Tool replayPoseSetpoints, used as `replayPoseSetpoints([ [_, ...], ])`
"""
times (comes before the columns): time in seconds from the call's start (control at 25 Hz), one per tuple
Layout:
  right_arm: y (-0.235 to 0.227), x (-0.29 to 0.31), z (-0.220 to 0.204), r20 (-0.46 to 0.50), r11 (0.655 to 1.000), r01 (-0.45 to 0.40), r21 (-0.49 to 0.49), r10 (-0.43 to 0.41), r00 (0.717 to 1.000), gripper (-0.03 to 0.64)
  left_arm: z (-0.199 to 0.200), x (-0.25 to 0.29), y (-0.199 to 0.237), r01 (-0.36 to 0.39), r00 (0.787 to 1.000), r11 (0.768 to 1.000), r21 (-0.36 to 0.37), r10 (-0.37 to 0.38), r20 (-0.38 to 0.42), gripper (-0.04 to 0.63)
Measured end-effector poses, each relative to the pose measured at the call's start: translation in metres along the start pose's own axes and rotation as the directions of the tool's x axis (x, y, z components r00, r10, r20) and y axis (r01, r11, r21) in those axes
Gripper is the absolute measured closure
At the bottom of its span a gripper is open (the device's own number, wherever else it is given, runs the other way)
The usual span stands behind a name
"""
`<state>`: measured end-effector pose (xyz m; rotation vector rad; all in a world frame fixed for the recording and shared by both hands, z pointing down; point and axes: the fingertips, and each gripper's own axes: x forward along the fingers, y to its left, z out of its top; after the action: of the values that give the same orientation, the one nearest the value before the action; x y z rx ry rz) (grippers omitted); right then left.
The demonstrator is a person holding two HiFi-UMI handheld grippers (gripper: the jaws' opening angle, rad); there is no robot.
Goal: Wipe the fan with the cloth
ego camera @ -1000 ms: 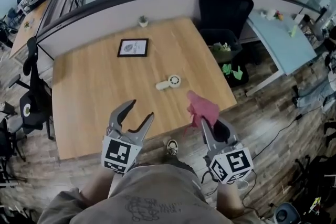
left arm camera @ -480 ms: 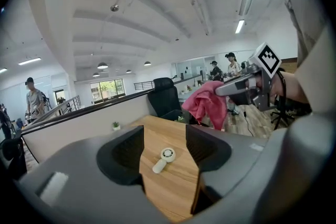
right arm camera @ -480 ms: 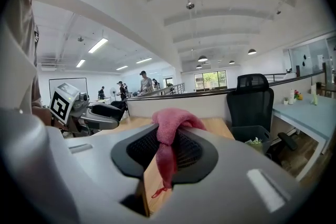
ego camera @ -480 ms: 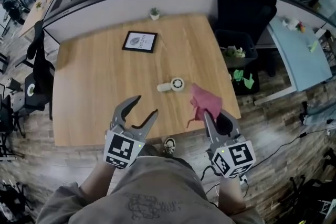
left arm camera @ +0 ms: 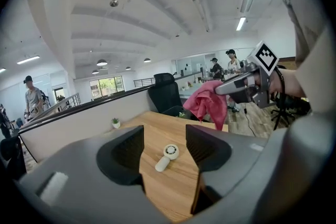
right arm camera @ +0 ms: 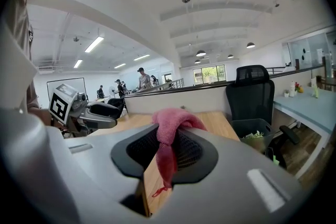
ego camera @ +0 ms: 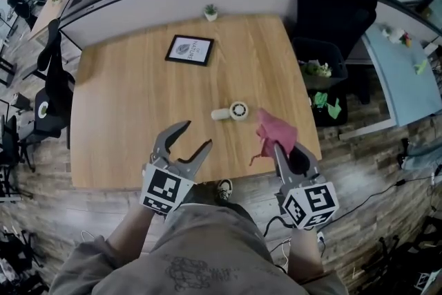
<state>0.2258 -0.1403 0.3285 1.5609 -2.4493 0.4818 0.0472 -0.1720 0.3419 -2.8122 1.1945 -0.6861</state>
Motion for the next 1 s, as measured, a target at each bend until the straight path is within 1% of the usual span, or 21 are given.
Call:
replayPoseSetpoints([
  [0.16, -0.008, 0.016, -0.010, -0.036, 1.000, 0.022, 0.014, -0.021, 0.999, 0.540, -0.015, 0.018, 0.012, 0.020, 0.999, 1.000, 0.017, -0.019, -0.031, 0.345],
  [0.32, -0.011, 0.033, -0.020, -0.071, 0.999, 0.026, 0.031, -0.024, 0.997, 0.540, -0.036, 0.041, 0.014, 0.075, 0.995, 0.996, 0.046, -0.071, -0.075, 0.345],
  [0.4, -0.015, 0.045, -0.027, -0.086, 0.999, 0.029, 0.040, -0.025, 0.996, 0.540, -0.052, 0.054, 0.014, 0.101, 0.990, 0.993, 0.068, -0.093, -0.109, 0.344],
  [0.52, -0.020, 0.066, -0.038, -0.116, 0.999, 0.032, 0.035, -0.028, 0.993, 0.540, -0.070, 0.076, 0.014, 0.141, 0.982, 0.986, 0.087, -0.128, -0.139, 0.344],
  [0.68, -0.029, 0.095, -0.045, -0.144, 0.999, 0.038, 0.010, -0.036, 0.989, 0.540, -0.095, 0.106, 0.018, 0.188, 0.969, 0.980, 0.070, -0.174, -0.175, 0.344],
  [0.84, -0.042, 0.124, -0.060, -0.166, 0.998, 0.060, 0.023, -0.055, 0.985, 0.540, -0.123, 0.131, 0.023, 0.224, 0.956, 0.973, 0.050, -0.210, -0.206, 0.344],
  [1.0, -0.052, 0.146, -0.084, -0.200, 0.995, 0.090, 0.038, -0.081, 0.976, 0.540, -0.148, 0.151, 0.023, 0.267, 0.940, 0.963, 0.039, -0.251, -0.232, 0.344],
])
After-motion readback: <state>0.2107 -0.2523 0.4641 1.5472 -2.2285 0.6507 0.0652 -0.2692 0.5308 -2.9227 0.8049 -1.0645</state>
